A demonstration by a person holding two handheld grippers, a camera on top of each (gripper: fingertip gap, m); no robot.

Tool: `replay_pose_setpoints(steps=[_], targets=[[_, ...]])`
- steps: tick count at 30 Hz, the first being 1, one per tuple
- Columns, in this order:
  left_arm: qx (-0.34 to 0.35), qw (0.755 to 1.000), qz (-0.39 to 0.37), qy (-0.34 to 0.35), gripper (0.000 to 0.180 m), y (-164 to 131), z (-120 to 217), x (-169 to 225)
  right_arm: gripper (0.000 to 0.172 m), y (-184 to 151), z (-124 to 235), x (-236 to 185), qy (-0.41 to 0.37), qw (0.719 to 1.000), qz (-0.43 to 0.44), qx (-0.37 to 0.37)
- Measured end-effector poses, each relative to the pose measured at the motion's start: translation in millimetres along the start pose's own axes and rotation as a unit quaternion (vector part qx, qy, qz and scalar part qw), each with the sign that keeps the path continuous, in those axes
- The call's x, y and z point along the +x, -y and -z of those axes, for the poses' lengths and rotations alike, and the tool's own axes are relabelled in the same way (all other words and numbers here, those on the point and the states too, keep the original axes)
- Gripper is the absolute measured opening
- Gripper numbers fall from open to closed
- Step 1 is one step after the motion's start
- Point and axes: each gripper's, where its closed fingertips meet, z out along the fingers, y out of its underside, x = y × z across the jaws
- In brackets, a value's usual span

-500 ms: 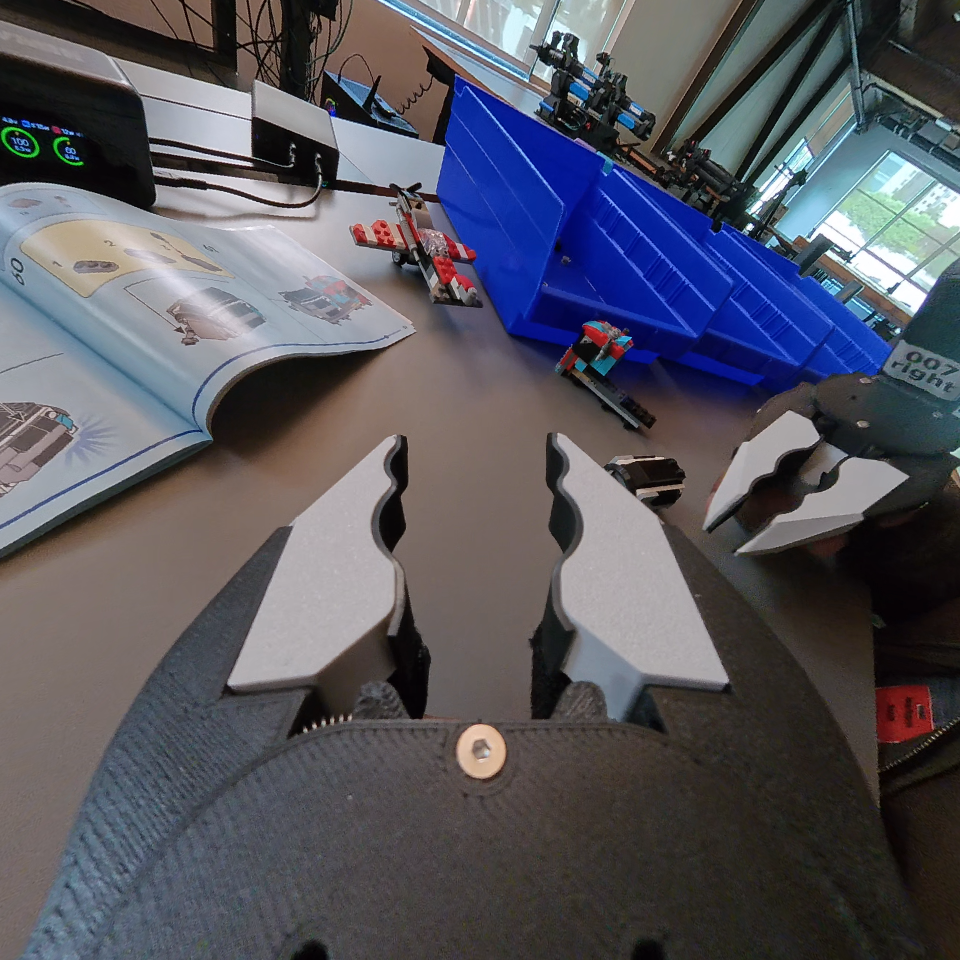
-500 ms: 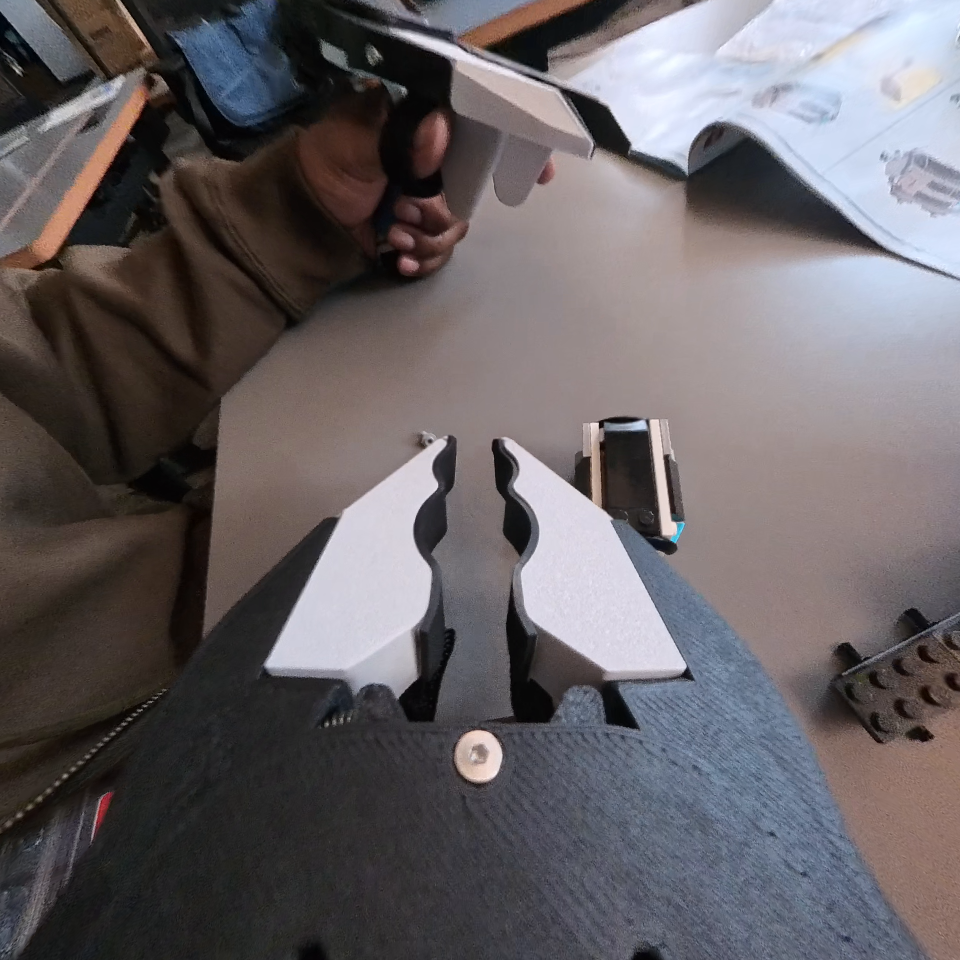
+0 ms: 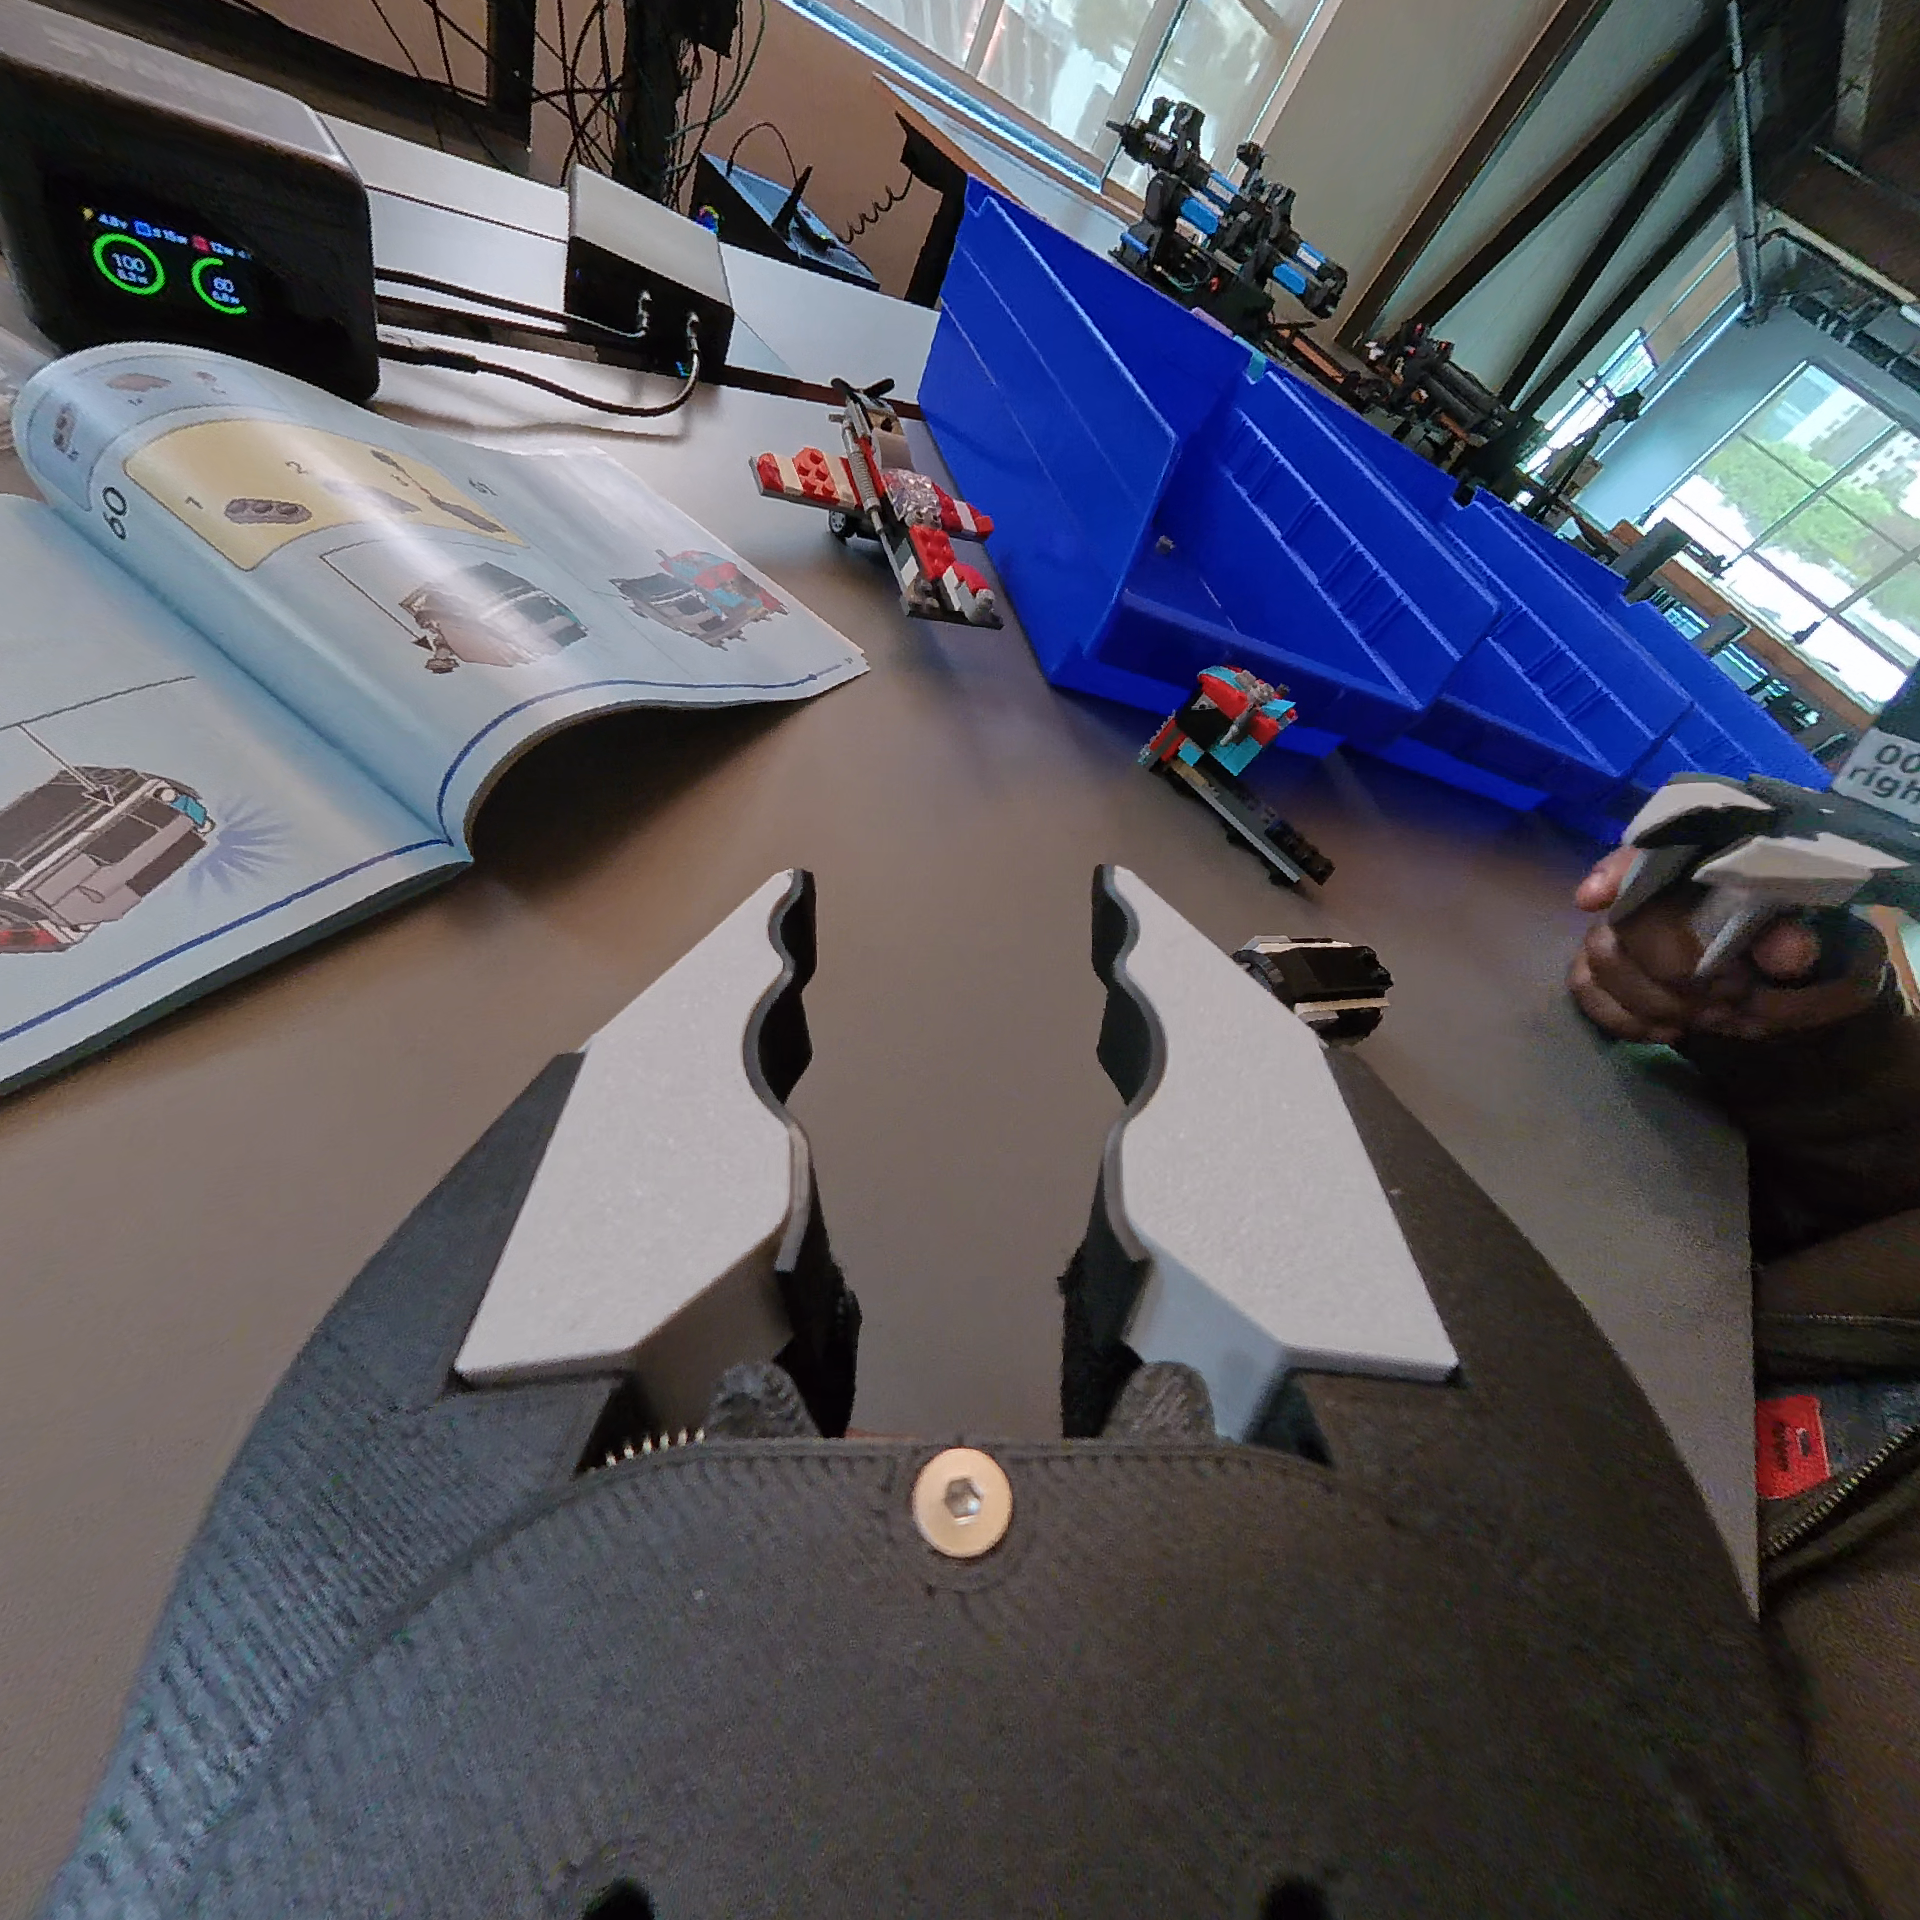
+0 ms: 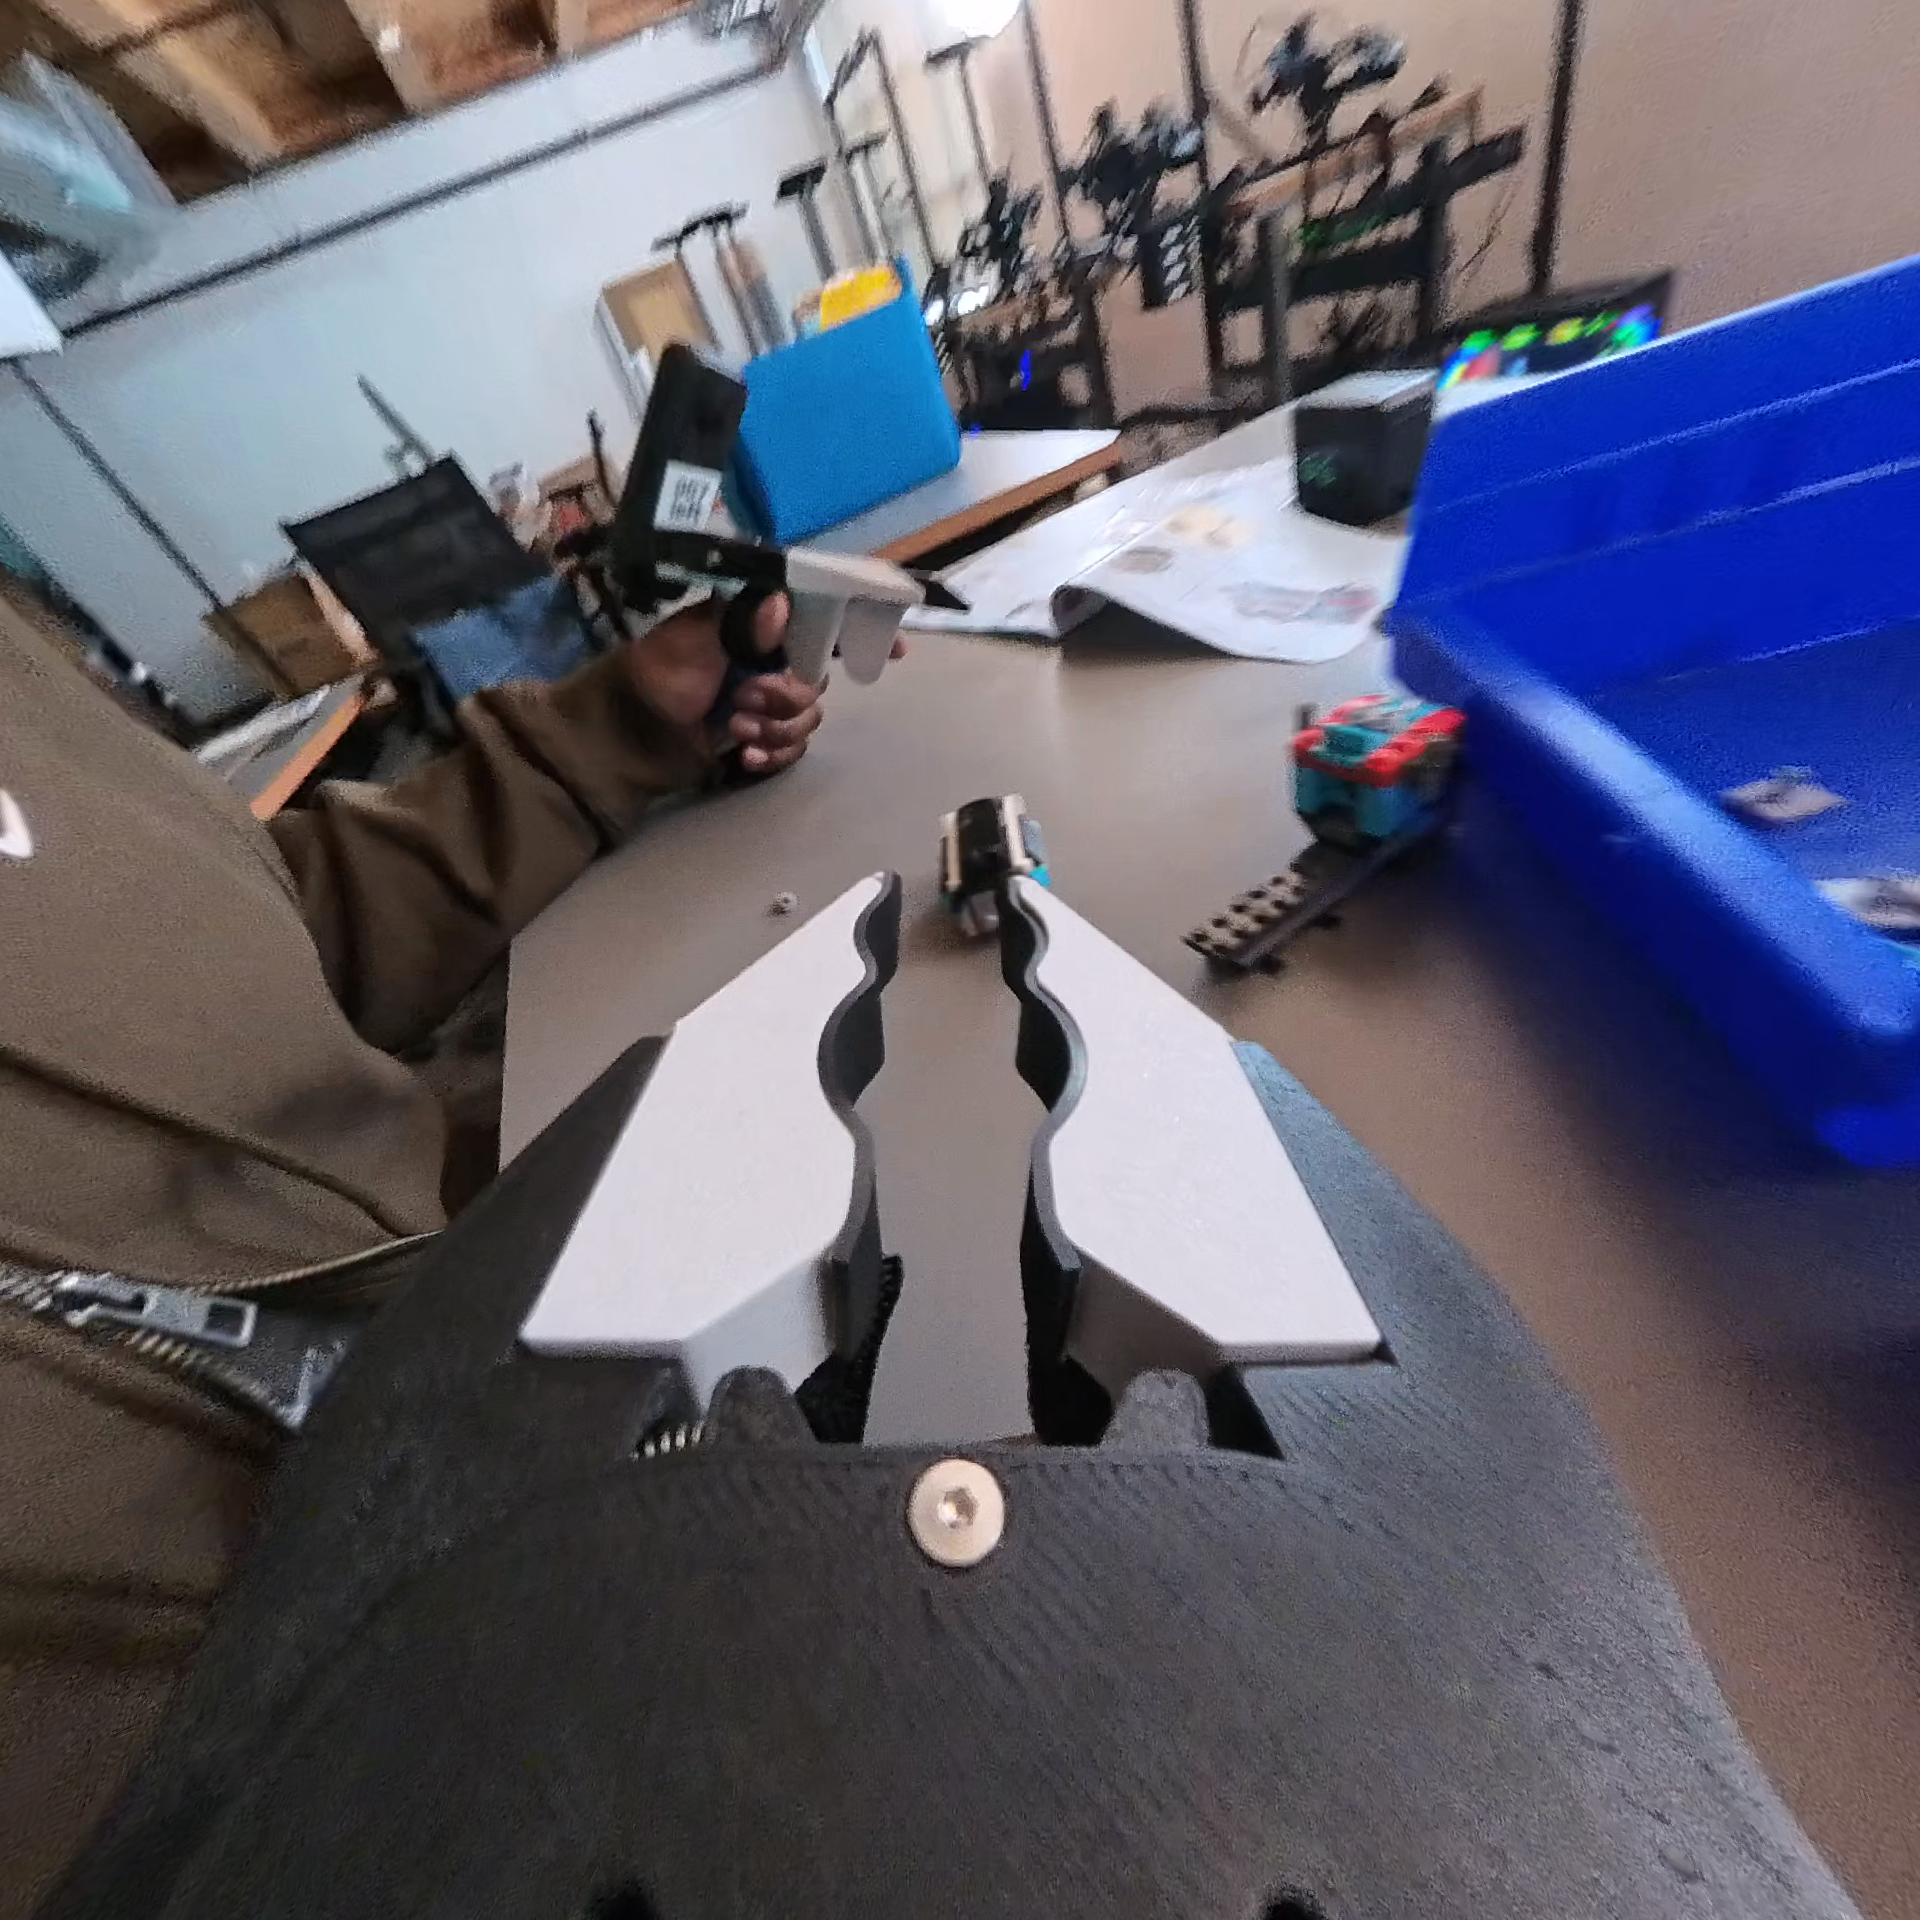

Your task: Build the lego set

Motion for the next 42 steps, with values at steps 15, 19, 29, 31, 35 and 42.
replay_pose_setpoints(steps=[15, 19, 29, 31, 35, 42], targets=[[-0.039, 0.996, -0.029, 0.072, 0.051, -10, -10, -11, 0.027, 25, 180, 48, -0.144, 0.978, 0.013, 0.154], [-0.036, 0.995, -0.024, 0.085, 0.050, -9, -11, -15, 0.029, 27, 191, 62, -0.148, 0.973, -0.034, 0.172], [-0.044, 0.993, -0.031, 0.107, 0.047, -11, -11, -19, 0.031, 23, 192, 74, -0.165, 0.969, -0.072, 0.167], [-0.033, 0.994, -0.023, 0.103, 0.046, -8, -9, -20, 0.030, 23, 192, 74, -0.165, 0.969, -0.071, 0.168], [-0.020, 0.995, -0.015, 0.096, 0.046, -5, -7, -19, 0.030, 22, 191, 75, -0.168, 0.969, -0.072, 0.166], [-0.039, 0.996, -0.017, 0.081, 0.045, -10, -11, -16, 0.030, 21, 191, 77, -0.188, 0.966, -0.073, 0.164]])
